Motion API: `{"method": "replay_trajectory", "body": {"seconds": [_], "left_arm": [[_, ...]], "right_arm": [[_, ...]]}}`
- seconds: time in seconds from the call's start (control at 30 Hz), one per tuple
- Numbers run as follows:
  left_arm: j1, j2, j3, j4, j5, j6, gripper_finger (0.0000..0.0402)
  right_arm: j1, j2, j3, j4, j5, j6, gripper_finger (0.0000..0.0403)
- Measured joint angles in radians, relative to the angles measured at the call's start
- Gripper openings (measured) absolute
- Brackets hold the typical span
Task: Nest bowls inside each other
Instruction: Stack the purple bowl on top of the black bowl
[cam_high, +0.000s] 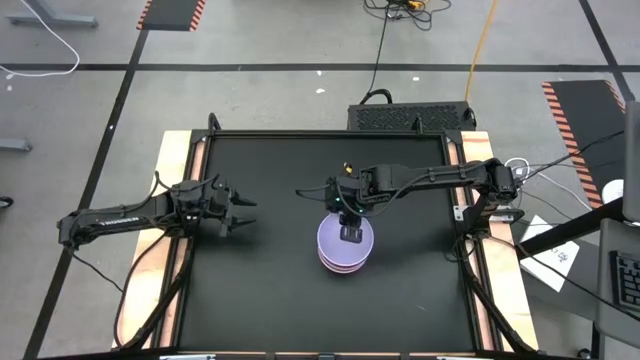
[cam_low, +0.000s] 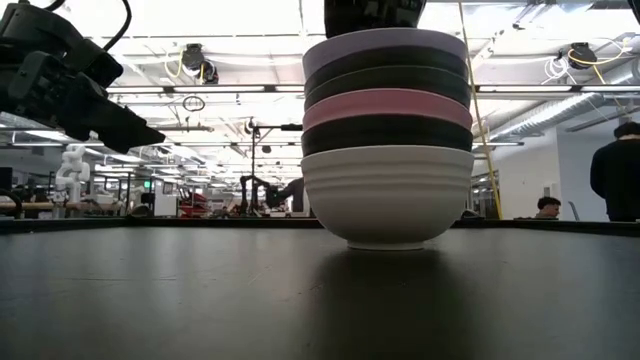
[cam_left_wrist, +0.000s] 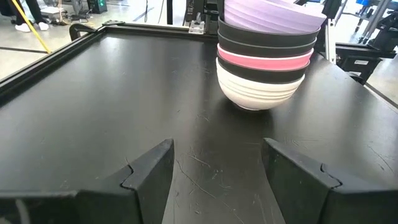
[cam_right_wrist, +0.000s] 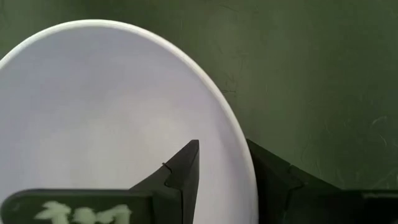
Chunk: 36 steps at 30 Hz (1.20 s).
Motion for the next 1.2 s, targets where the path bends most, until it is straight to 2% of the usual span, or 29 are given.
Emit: {"method": "replay_trajectory", "body": {"seconds": [0.17, 0.4, 0.73, 1.0, 1.2], "left_arm": [[0.0, 0.0, 0.0, 0.0, 0.001, -0.001, 0.0246], [0.0, 0.0, 0.0, 0.0, 0.001, -0.002, 0.0246], [0.0, 0.0, 0.0, 0.029, 0.003, -0.017, 0.0246], [0.0, 0.0, 0.0, 0.192, 0.006, -0.093, 0.0246], [0.0, 0.029, 0.0, 0.253, 0.005, -0.127, 0.0246]], "right_arm": [[-0.005, 0.0, 0.0, -0.01, 0.0, 0.007, 0.0089], [-0.024, 0.0, 0.0, -0.023, -0.021, 0.018, 0.0009], [-0.046, 0.0, 0.0, -0.027, -0.073, 0.037, 0.0004], [-0.046, 0.0, 0.011, -0.012, -0.075, 0.019, 0.0002], [-0.048, -0.001, 0.039, -0.028, -0.078, 0.019, 0.0001]]}}
